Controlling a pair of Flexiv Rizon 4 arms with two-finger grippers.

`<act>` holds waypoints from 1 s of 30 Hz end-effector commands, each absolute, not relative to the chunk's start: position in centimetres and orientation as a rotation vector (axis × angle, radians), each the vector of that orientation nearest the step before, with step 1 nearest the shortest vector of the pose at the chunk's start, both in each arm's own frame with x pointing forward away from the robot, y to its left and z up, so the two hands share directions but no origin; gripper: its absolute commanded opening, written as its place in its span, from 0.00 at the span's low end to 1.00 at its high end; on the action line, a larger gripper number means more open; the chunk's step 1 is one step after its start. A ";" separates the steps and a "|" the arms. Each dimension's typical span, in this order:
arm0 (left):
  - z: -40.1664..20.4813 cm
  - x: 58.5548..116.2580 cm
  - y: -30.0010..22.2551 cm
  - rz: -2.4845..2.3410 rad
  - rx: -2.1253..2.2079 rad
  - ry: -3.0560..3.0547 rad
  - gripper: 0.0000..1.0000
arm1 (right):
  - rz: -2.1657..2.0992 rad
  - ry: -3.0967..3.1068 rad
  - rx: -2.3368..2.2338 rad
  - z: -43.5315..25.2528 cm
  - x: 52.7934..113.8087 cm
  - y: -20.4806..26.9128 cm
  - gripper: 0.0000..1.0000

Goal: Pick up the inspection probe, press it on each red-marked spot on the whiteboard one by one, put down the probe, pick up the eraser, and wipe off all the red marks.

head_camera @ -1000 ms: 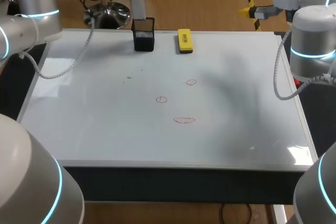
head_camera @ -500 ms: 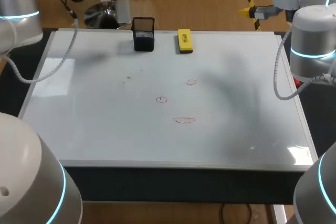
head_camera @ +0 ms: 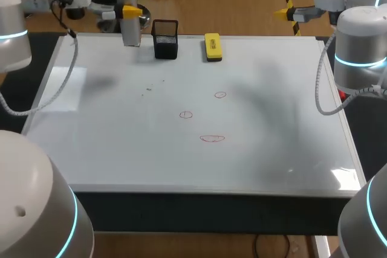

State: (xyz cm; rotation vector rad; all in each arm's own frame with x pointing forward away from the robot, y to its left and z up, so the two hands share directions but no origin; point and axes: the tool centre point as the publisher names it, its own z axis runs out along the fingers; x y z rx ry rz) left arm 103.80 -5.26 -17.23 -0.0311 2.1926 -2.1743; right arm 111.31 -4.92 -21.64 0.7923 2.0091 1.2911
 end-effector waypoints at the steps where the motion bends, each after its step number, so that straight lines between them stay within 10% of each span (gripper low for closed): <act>1: -17.5 100.9 -4.8 -2.065 -0.252 2.095 0.00 | 1.290 2.011 0.792 -21.6 111.4 -4.9 1.00; 30: -17.9 100.6 -4.6 -2.045 -0.294 2.120 0.00 | 1.278 2.084 0.744 -22.0 112.3 -5.1 1.00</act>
